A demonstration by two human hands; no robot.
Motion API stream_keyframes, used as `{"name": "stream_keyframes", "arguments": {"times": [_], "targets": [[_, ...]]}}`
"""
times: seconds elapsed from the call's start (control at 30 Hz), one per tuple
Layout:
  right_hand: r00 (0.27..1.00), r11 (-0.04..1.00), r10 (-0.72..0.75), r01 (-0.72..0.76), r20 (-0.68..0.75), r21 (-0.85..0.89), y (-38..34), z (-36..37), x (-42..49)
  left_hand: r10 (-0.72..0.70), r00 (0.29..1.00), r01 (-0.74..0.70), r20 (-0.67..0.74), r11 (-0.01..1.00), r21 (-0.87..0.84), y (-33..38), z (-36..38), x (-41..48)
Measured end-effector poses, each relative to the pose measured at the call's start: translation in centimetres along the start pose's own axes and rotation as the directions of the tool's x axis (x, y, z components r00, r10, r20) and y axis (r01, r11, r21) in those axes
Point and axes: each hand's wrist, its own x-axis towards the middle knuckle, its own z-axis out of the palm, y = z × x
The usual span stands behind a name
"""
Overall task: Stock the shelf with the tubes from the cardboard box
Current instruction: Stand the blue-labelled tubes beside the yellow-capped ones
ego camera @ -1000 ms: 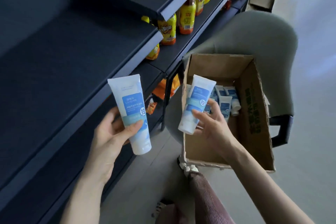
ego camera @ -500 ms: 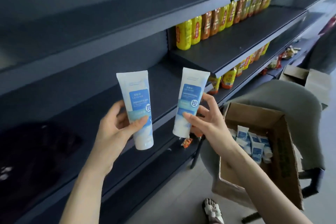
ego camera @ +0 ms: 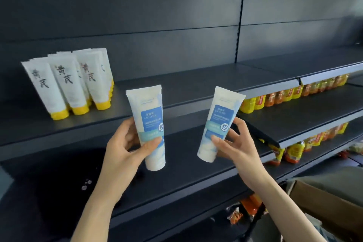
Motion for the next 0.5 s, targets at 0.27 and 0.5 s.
{"name": "stream_keyframes", "arguments": {"times": [0.27, 0.5], "targets": [[0.993, 0.996, -0.051, 0.043, 0.107, 0.076, -1.6, 3.8, 3.0, 0.110, 0.934, -0.118, -0.340, 0.993, -0.003, 2.8, -5.0, 1.6], [0.972, 0.980, -0.135, 0.101, 0.194, 0.173, -2.7, 8.3, 10.9, 0.149, 0.881, -0.124, -0.449, 0.989, 0.086, 3.0, -6.6, 3.5]]}}
